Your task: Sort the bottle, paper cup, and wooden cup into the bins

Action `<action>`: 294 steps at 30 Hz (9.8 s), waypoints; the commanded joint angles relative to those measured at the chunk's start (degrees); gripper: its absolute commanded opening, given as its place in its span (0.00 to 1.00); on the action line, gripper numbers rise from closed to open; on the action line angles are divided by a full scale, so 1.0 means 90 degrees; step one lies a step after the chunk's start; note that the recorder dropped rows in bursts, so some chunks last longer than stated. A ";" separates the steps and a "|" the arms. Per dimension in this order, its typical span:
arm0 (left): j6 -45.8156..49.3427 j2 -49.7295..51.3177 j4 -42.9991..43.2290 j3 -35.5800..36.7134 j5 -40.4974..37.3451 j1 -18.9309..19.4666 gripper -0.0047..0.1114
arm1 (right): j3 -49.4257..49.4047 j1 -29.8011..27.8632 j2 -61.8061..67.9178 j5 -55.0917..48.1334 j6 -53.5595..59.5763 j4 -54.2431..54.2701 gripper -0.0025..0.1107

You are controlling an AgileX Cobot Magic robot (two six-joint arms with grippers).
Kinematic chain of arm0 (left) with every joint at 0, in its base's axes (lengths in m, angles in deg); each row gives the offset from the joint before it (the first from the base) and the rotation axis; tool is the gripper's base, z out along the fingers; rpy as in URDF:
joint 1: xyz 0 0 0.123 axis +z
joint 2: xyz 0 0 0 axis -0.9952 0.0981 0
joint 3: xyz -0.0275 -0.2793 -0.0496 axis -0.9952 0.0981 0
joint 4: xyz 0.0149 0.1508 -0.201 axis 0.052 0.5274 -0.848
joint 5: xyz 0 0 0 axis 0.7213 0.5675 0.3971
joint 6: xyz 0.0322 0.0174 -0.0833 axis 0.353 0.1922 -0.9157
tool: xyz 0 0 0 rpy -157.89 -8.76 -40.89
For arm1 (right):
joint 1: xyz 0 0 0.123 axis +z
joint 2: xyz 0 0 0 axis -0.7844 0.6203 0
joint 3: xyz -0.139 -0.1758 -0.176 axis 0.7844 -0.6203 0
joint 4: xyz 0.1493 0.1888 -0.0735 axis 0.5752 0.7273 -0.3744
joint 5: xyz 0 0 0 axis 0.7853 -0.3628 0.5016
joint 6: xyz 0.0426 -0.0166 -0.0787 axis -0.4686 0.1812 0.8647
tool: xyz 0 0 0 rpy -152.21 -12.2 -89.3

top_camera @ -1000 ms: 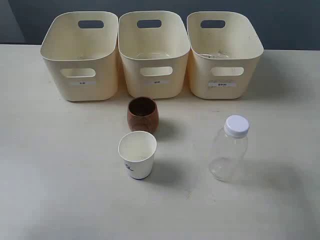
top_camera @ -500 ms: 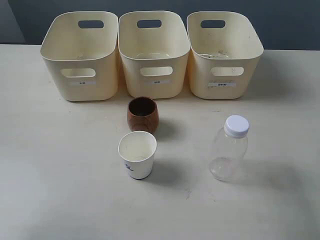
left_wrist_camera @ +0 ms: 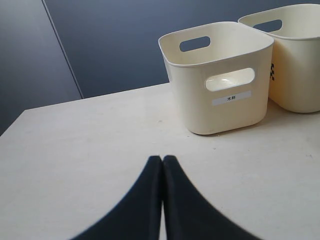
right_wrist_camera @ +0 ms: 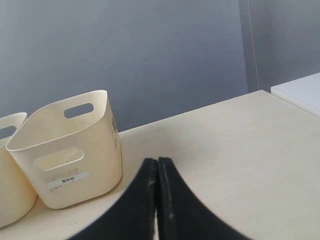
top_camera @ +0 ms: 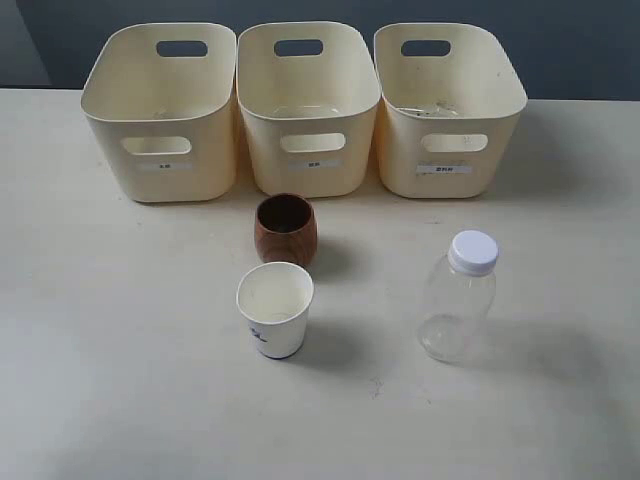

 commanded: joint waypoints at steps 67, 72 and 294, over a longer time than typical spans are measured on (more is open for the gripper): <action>-0.0012 -0.0032 -0.0032 0.0008 0.0005 -0.0020 0.04 | -0.0006 -0.0024 -0.0044 0.1313 -0.0622 0.1698 0.02; -0.0012 -0.0032 -0.0032 0.0008 0.0005 -0.0020 0.04 | 0.0165 0.0201 -0.0044 0.1280 -0.0622 0.1297 0.02; -0.0012 -0.0032 -0.0032 0.0008 0.0005 -0.0020 0.04 | 0.6167 0.3902 0.9011 -0.0325 0.6989 0.6749 0.66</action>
